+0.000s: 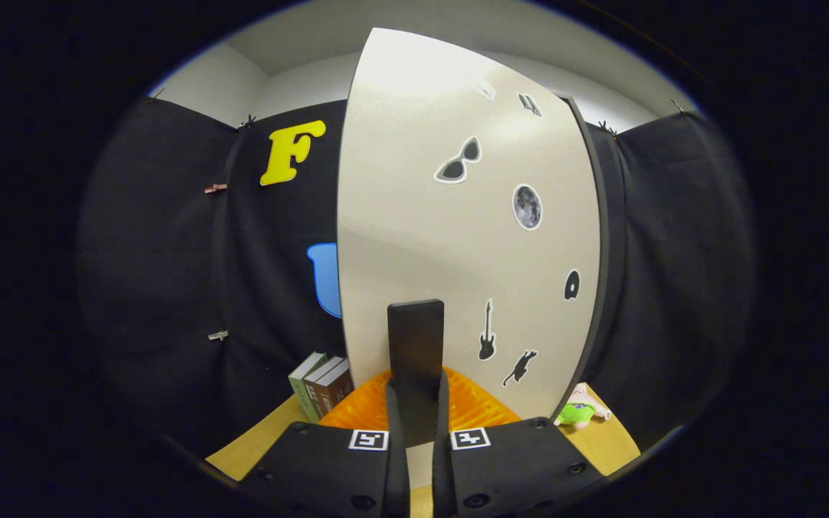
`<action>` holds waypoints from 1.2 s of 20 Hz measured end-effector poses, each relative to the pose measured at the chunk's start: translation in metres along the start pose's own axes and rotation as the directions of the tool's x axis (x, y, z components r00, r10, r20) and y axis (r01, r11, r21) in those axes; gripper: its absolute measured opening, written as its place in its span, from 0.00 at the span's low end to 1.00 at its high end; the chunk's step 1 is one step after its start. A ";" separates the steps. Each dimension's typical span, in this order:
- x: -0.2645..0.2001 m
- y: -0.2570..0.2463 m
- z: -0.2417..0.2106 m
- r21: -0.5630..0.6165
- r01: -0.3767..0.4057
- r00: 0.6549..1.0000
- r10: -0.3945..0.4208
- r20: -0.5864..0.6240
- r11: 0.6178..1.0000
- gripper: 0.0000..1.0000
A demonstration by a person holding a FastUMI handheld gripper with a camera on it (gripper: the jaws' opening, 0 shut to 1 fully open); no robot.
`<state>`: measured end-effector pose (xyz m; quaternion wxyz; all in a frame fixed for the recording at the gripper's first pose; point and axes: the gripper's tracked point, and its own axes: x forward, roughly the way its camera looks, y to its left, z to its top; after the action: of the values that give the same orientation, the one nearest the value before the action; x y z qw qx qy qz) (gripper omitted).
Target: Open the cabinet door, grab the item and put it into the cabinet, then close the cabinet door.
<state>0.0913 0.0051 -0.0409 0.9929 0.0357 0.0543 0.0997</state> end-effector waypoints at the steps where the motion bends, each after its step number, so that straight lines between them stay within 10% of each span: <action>1: -0.010 -0.007 0.001 -0.002 0.008 1.000 -0.007 0.004 1.000 0.16; 24: -0.134 -0.184 0.020 -0.056 0.283 0.956 -0.277 0.095 0.958 0.14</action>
<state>-0.0013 -0.2035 -0.0227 0.9991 -0.0022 0.0125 -0.0416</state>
